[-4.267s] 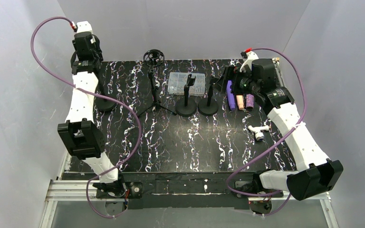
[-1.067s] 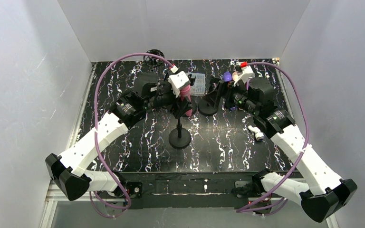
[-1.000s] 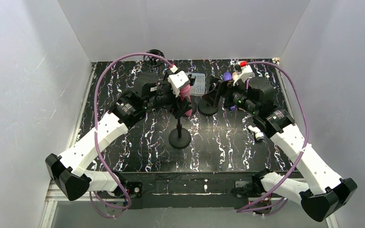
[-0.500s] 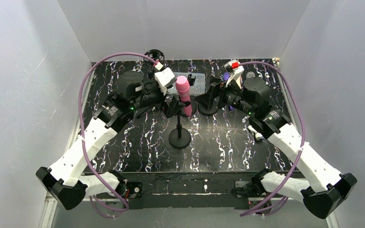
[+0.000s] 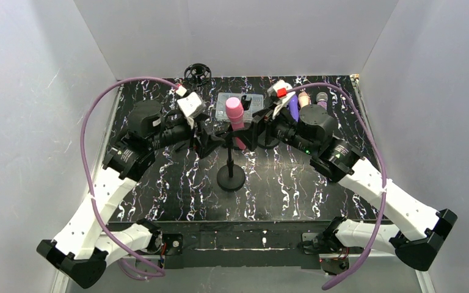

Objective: Remove the microphone from the stand

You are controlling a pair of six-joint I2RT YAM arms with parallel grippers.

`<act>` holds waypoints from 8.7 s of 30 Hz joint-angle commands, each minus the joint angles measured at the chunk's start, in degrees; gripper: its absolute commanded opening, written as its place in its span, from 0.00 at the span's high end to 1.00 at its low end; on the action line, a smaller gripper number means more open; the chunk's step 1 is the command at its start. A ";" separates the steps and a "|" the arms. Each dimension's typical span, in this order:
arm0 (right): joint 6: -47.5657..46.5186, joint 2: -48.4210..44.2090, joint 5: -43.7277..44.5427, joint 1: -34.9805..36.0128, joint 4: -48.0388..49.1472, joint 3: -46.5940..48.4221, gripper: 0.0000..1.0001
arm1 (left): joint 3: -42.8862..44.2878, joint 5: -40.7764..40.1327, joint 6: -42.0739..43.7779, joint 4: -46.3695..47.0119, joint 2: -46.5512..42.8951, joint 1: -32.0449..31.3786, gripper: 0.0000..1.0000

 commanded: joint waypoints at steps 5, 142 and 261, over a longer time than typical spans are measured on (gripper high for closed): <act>-7.76 4.31 13.93 9.39 4.24 6.66 0.00 | -8.57 2.50 -4.96 6.34 -5.98 0.77 0.02; -23.31 5.39 49.53 20.78 3.80 17.39 0.68 | -12.93 12.96 -4.30 18.49 -0.42 4.15 0.05; -1.33 77.99 17.30 -56.60 -25.92 57.57 0.25 | -10.27 -6.45 -15.14 -0.05 -12.49 2.05 0.02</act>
